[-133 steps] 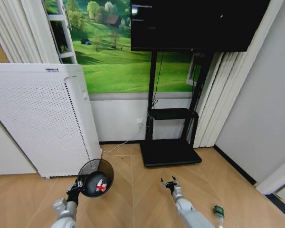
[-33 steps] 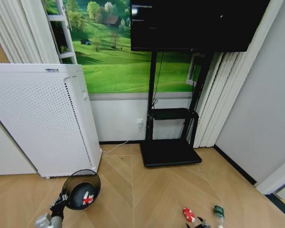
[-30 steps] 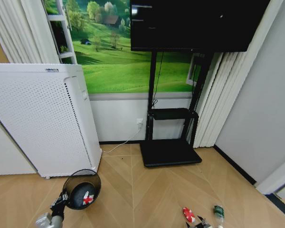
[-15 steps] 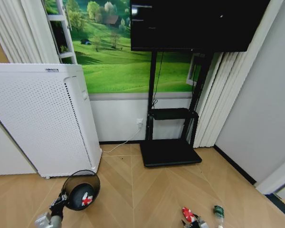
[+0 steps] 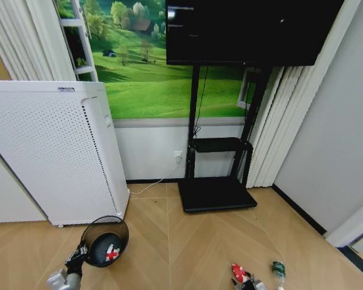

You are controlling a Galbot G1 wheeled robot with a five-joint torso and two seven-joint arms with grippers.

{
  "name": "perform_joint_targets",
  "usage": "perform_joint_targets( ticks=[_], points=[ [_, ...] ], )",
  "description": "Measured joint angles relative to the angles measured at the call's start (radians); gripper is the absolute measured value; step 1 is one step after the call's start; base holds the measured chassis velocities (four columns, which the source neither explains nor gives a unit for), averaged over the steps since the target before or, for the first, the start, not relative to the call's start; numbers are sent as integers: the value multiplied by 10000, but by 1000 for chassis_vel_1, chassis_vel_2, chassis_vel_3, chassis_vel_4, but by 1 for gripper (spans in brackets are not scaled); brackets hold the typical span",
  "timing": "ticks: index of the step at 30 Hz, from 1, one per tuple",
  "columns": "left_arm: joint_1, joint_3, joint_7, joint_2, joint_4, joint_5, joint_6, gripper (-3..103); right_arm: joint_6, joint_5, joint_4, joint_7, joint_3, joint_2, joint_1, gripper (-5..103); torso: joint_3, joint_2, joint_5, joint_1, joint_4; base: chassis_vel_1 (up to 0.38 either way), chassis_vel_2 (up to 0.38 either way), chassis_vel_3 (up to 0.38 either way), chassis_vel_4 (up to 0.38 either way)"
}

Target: Pick up the trash bin and place the garbage on the floor into it.

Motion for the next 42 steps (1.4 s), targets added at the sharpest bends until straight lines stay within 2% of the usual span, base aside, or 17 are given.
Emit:
perform_joint_targets(
  ticks=[1,4,5,8,10,18,23,25,28,31,33,36,37,42],
  points=[
    [0,0,0,0,0,0,0,6,0,0,0,0,0,0,0,79,0,0,0,0,0,0,0,0,0],
    [-32,23,-12,-5,3,15,32,6,24,-10,-36,-19,2,7,64,61,0,0,1,0,1,0,0,0,0],
    [-32,23,-12,-5,3,15,32,6,24,-10,-36,-19,2,7,64,61,0,0,1,0,1,0,0,0,0],
    [-62,52,-18,-18,14,36,50,6,63,-13,-64,-31,19,4,73,50,0,0,0,0,0,0,0,0,0],
    [-74,66,-20,-18,16,44,57,6,94,-15,-87,-53,32,3,70,47,0,0,-1,0,1,0,0,0,0],
    [-175,140,-27,35,85,77,82,6,247,78,-70,-183,88,-73,45,47,0,-1,6,0,0,0,0,0,0],
    [-452,303,-52,134,277,181,140,6,642,607,751,-441,47,-496,-99,47,0,-1,-2,0,-1,0,0,0,0],
    [-800,542,-162,201,362,282,268,6,1087,1147,1389,-706,47,-858,-46,47,0,-1,8,0,1,0,0,0,0],
    [-1129,800,-253,211,416,399,382,6,1173,1660,1815,-802,66,-1178,76,47,1,-1,-5,0,3,0,0,0,0],
    [-1489,1094,-343,208,473,437,490,6,1301,1996,2065,-912,123,-1387,189,47,1,0,2,0,2,0,0,0,0],
    [-2208,1595,-376,196,881,509,507,6,1534,2390,2548,-1112,244,-1609,232,46,1,0,2,0,1,0,0,0,0],
    [-2617,1851,-376,174,1197,611,473,6,1638,2615,2942,-1156,280,-1693,187,46,1,0,-5,1,0,0,0,0,0],
    [-3236,2144,-376,119,1613,762,432,6,1645,2848,3570,-1160,281,-1768,97,46,3,-1,-1,1,-4,0,0,0,0],
    [-4498,3172,-426,-56,2288,820,477,6,1306,2969,5624,-907,257,-1839,-178,46,1,-1,1,1,-1,0,0,0,0]
  ],
)
